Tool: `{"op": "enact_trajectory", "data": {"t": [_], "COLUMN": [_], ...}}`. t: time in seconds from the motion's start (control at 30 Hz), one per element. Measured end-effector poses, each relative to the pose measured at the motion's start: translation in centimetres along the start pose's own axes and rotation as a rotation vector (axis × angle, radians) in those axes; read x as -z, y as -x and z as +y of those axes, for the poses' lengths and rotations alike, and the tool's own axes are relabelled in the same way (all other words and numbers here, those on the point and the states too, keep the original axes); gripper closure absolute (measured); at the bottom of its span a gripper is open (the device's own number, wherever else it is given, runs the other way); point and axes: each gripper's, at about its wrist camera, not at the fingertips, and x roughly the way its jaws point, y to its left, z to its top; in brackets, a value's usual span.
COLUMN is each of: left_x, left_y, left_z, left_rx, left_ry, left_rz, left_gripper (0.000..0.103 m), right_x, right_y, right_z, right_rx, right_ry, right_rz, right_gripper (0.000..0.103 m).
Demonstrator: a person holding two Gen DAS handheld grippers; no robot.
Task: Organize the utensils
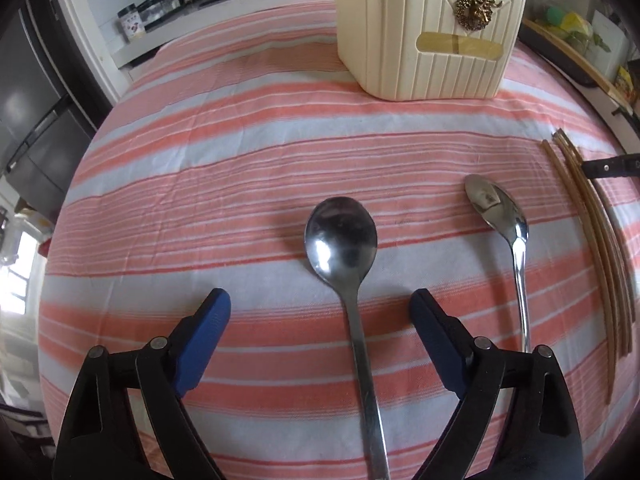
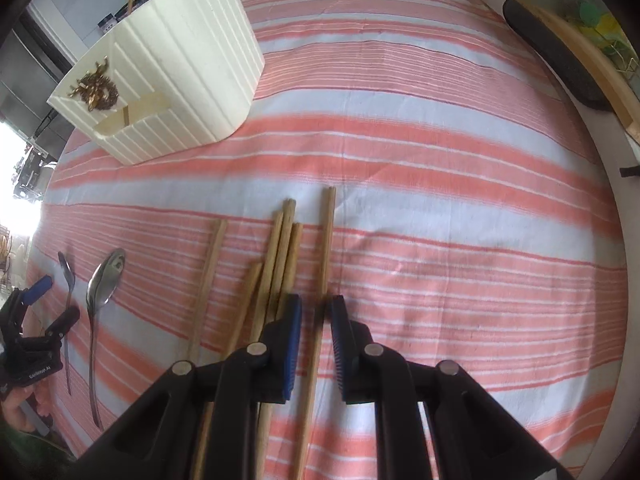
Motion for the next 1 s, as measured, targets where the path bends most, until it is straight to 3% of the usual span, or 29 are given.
{"op": "enact_trajectory", "data": {"t": [0.1,0.13,0.2,0.23,0.4,0.77,1.0], "left_x": [-0.6,-0.8,-1.2,-1.4,-1.4,2.3,4.3], "left_y": [-0.2,-0.2,-0.1,-0.1,0.8,12.2,17.0], "left_z": [0.6,0.7,1.1,1.4,2.4,2.2,2.2], "left_rx": [0.048,0.046,0.082,0.103,0.174,0.245,0.287], "left_ry": [0.025,0.018,0.016,0.019,0.053,0.006,0.027], "left_rz": [-0.015,-0.03,-0.054,-0.063,-0.093,-0.389,-0.509], "left_gripper": [0.032,0.037,0.062,0.067,0.068,0.068,0.068], "right_x": [-2.1,-2.5,-3.0,-3.0,-1.5,7.1,11.5], "right_y": [-0.6,-0.7,-0.7,-0.5,2.2,14.7,19.3], "right_z": [-0.5,-0.5,-0.3,-0.2,0.4,2.1,3.6], "right_rx": [-0.015,-0.005,0.021,0.031,-0.001,-0.002,0.018], "right_ry": [-0.027,-0.027,-0.02,-0.017,-0.007,0.115,0.161], "right_rz": [0.006,0.005,-0.012,-0.036,-0.182,-0.503,-0.631], "right_gripper": [0.091,0.097,0.097,0.097,0.097,0.097,0.098]}}
